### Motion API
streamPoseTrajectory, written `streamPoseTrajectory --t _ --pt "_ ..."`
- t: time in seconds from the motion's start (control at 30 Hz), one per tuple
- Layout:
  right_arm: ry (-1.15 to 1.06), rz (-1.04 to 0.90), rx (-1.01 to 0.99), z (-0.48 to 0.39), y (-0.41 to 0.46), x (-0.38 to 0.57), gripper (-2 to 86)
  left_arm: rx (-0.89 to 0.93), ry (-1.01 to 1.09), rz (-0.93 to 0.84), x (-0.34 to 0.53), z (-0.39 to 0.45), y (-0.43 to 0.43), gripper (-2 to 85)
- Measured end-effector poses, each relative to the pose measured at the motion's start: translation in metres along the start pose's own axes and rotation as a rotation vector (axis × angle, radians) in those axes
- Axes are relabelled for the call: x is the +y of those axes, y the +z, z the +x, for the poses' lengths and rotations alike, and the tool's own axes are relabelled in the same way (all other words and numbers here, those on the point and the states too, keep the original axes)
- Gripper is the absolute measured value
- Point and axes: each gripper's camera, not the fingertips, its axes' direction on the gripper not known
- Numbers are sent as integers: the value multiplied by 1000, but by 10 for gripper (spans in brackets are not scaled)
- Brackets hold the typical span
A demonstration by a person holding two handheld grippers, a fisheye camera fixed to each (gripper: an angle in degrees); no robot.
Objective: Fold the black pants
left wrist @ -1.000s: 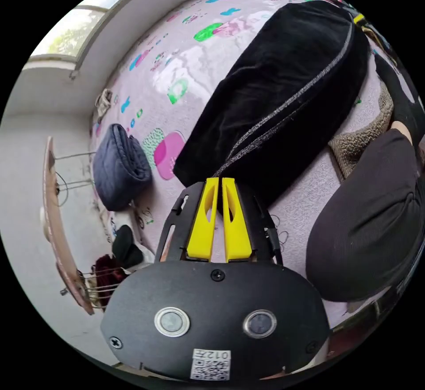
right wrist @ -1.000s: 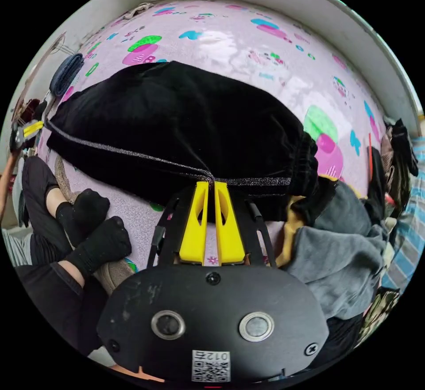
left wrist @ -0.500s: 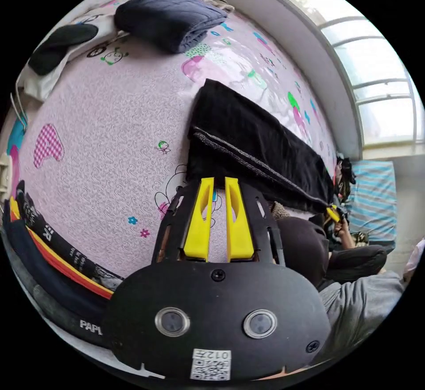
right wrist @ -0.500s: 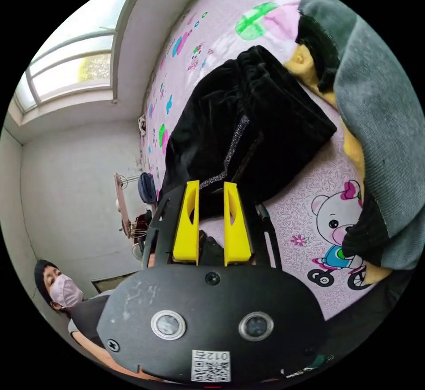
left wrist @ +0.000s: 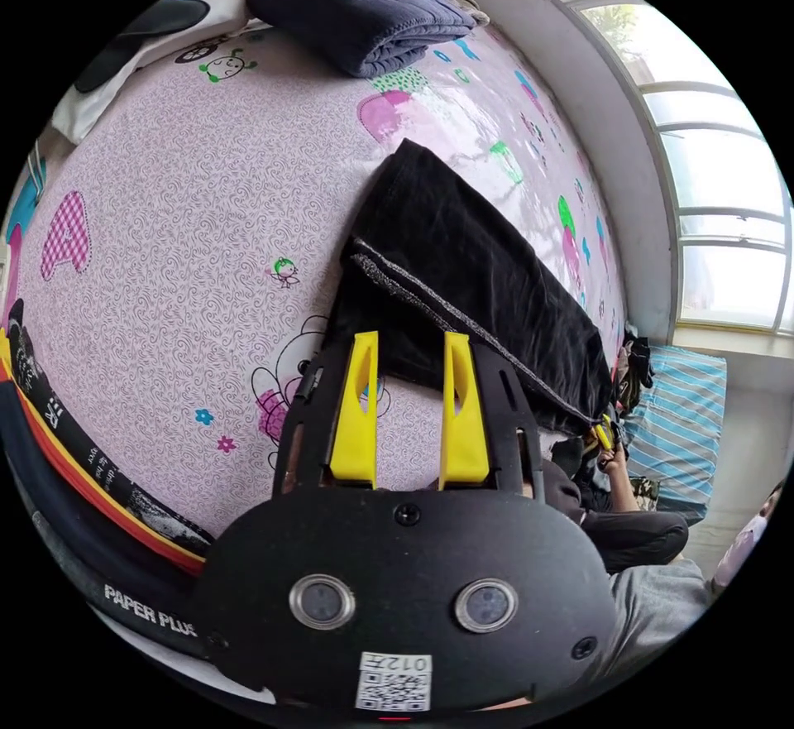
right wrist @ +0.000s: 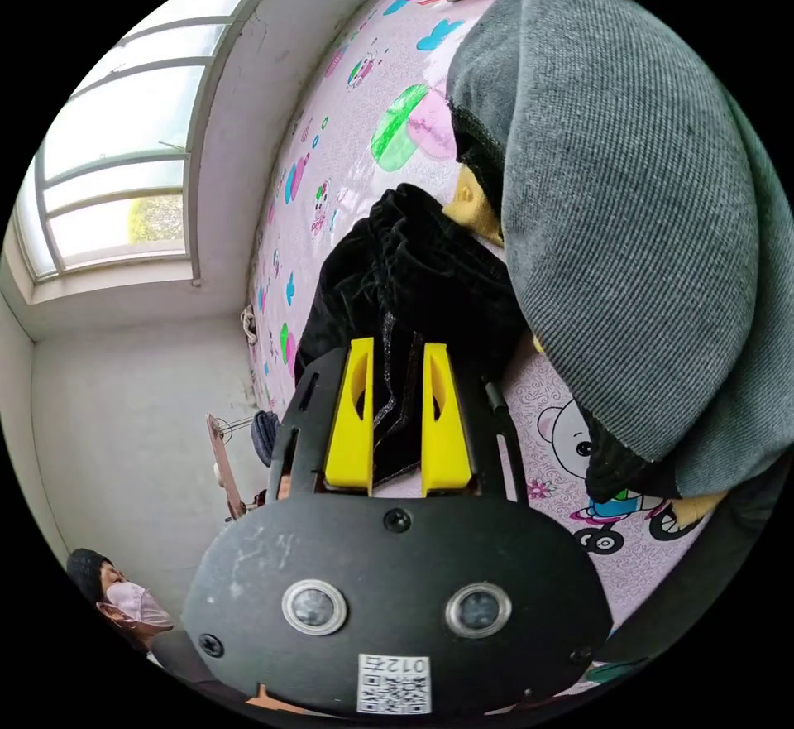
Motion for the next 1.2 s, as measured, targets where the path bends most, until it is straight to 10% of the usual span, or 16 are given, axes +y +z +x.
streamPoseTrajectory --t 0.53,0.7,1.2 --pt "-63 6 40 -147 -11 -21 6 -162 -75 49 -55 -21 7 17" --pt "-162 55 -43 -187 -43 -21 -3 108 137 298 -41 0 -62 4" --pt "-160 -72 244 -174 31 7 -1 -116 105 14 -6 -40 12 4"
